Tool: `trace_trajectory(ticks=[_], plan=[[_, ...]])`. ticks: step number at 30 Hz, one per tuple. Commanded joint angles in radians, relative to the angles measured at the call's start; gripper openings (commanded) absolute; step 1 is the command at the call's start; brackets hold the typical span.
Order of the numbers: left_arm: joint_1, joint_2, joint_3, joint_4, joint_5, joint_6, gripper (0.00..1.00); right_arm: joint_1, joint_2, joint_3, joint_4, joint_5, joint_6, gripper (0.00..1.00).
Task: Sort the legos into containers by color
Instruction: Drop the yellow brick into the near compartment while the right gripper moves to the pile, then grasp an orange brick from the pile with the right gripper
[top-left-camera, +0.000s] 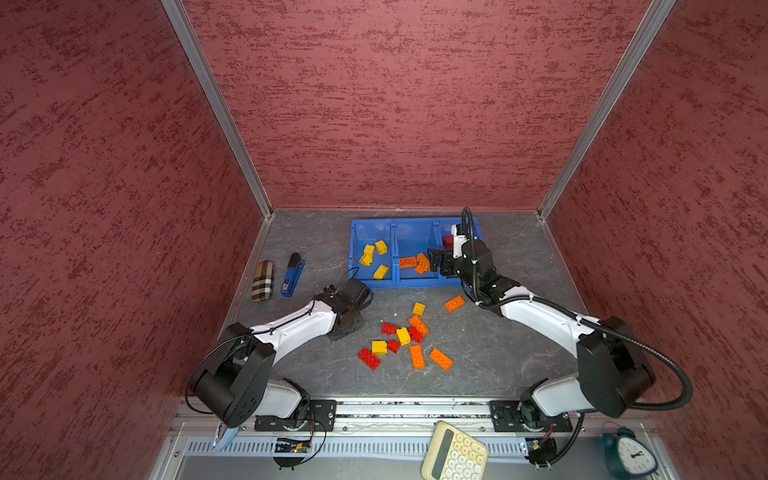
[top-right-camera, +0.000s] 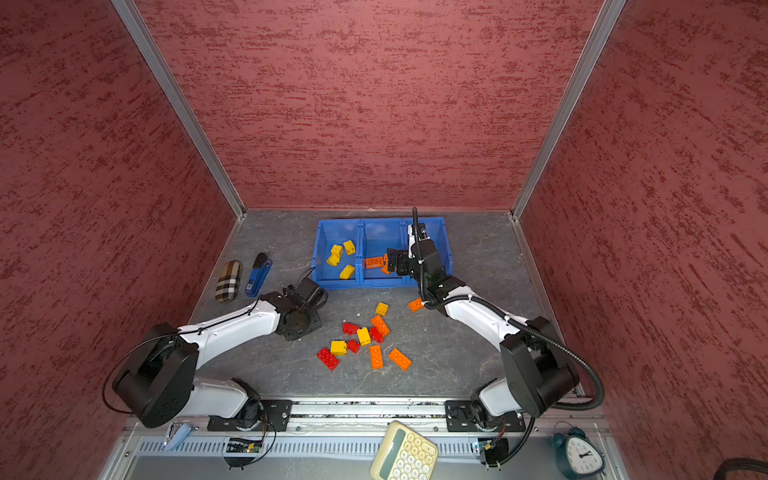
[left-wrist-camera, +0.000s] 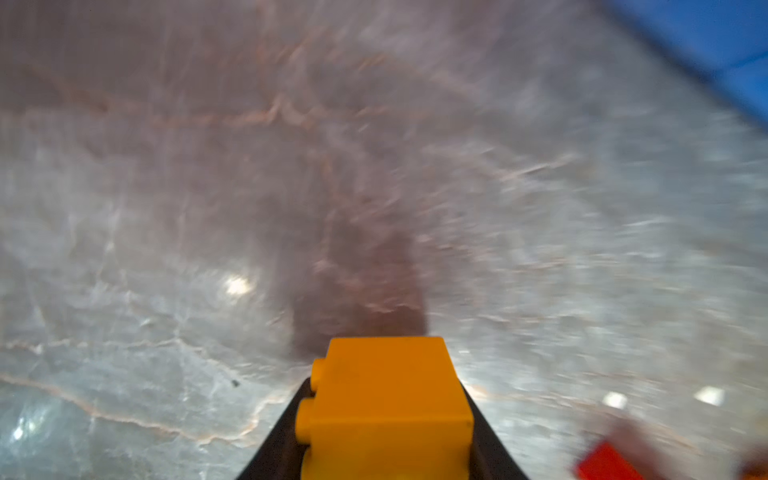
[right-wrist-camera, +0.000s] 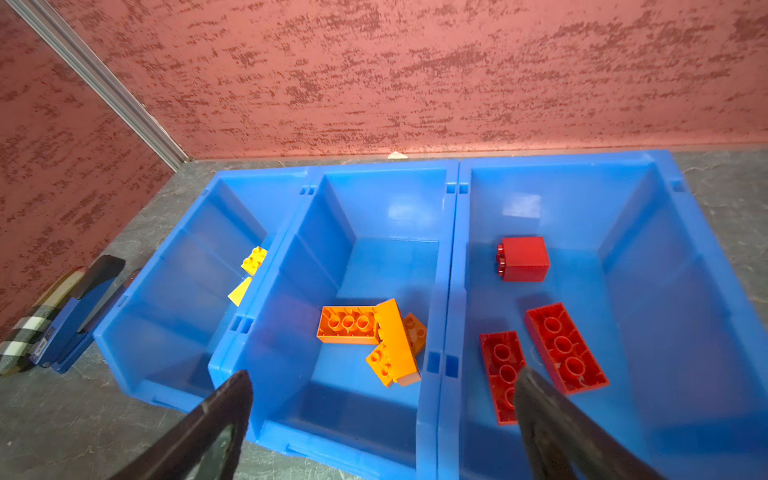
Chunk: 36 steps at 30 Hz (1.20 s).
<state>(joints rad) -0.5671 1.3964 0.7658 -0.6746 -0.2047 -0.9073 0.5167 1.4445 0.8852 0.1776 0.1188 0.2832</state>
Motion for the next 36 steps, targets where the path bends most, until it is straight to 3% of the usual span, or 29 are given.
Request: trace_trajectory(ticks=[1,10,17,22,27,30,33,36], plan=[[-0.011,-0.013,0.108,0.037,-0.046,0.130,0.36,0.007,-0.037,-0.016,0.073,0.018,-0.018,0.99],[-0.002,0.197,0.420,0.088,-0.097,0.354,0.36,0.006,-0.072,-0.029,0.075,0.040,-0.017,0.99],[0.056,0.428,0.626,0.108,-0.084,0.405,0.37,0.006,-0.143,-0.080,0.040,0.051,0.001,0.99],[0.062,0.542,0.762,0.074,-0.084,0.415,0.43,0.007,-0.142,-0.118,-0.061,-0.050,0.059,0.99],[0.061,0.540,0.787,0.080,-0.065,0.410,0.54,0.010,-0.191,-0.189,-0.212,0.031,0.200,0.99],[0.062,0.515,0.774,0.088,-0.051,0.406,0.62,0.007,-0.233,-0.259,-0.235,0.013,0.245,0.99],[0.063,0.487,0.748,0.105,-0.032,0.406,0.67,0.008,-0.248,-0.311,-0.223,-0.069,0.186,0.99],[0.065,0.463,0.731,0.107,-0.033,0.407,0.72,0.001,-0.207,-0.277,-0.303,-0.078,0.120,0.99]])
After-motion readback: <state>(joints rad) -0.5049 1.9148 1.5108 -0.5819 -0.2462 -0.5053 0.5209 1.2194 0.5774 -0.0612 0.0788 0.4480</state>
